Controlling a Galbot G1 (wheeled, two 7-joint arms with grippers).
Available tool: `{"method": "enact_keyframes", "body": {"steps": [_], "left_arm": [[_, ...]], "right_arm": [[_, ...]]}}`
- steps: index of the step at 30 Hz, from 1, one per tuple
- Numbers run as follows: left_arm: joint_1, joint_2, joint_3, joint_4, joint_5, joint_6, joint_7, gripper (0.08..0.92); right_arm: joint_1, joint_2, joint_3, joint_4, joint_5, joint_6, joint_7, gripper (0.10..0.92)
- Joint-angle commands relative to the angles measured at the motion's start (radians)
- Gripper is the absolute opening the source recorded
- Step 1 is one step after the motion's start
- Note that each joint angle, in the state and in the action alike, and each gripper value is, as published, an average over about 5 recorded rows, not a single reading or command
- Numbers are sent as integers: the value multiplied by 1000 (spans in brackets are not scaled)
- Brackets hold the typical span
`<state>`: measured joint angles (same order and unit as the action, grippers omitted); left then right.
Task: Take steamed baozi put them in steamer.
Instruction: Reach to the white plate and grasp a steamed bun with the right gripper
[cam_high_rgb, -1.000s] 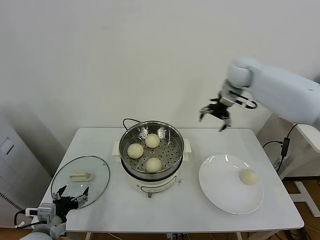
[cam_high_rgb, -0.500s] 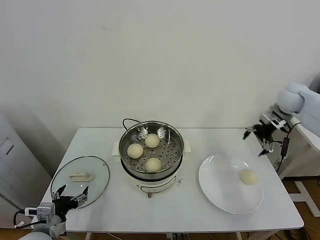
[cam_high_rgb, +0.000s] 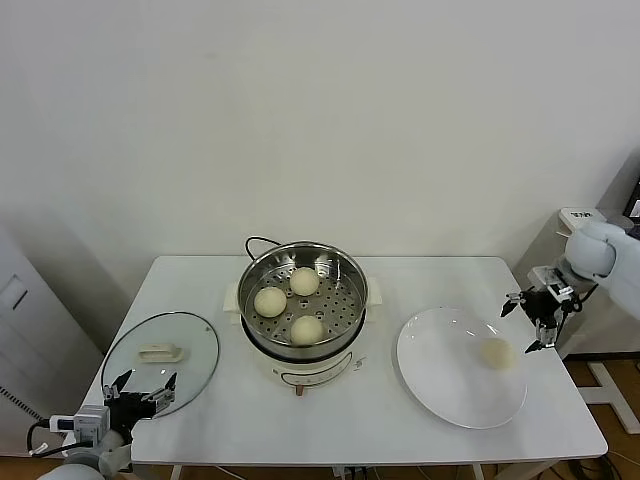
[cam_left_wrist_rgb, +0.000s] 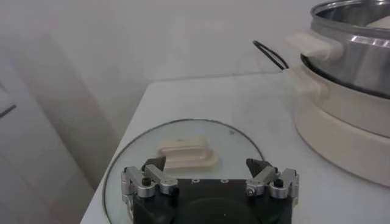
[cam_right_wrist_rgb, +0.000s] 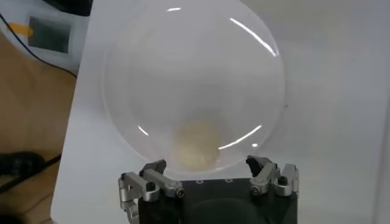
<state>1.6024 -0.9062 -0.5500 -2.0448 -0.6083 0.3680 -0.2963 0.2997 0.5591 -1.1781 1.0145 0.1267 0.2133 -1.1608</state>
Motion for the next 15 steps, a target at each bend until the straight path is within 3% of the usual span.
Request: {"method": "enact_keyframes", "body": {"steps": [1,15], "left_arm": [[0,0,0,2,0,0,0,823],[1,-4,2,1,1,0,0,823]], "right_arm": [[-155,34,111,-46,-43,-18,50,823],[-216,107,181,-114,-140,-15,78,823]]}}
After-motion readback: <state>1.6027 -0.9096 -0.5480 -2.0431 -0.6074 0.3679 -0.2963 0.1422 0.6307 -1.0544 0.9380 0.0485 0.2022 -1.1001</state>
